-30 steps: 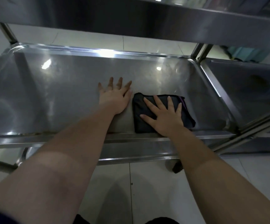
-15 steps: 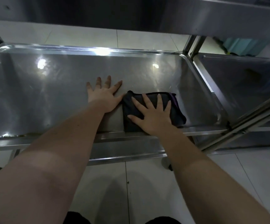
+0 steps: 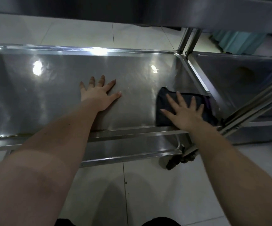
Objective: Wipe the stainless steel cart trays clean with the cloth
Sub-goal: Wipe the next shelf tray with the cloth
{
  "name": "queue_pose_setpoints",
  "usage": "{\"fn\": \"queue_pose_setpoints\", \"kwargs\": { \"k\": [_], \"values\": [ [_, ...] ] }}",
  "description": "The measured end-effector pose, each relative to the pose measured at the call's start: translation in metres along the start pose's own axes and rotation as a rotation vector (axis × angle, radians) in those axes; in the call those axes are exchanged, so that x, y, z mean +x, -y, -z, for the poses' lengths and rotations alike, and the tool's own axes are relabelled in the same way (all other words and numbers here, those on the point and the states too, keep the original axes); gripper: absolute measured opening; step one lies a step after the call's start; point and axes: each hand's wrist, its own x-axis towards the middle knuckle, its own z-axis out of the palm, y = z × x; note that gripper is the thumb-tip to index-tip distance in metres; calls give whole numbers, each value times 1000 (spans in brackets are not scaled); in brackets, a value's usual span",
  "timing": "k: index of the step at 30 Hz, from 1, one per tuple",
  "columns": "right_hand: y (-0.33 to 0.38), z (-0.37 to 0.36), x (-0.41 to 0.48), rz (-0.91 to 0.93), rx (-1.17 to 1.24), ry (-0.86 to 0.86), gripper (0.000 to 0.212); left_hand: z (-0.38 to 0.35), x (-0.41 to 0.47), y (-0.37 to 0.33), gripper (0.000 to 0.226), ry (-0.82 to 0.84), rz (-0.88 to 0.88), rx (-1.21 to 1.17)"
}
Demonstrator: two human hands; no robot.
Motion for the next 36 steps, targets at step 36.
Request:
{"fn": "queue_pose_setpoints", "kwargs": {
  "k": [36],
  "values": [
    [-6, 6, -8, -144, 27, 26, 75, -2, -13, -2, 68, -28, 18, 15]
  ]
}}
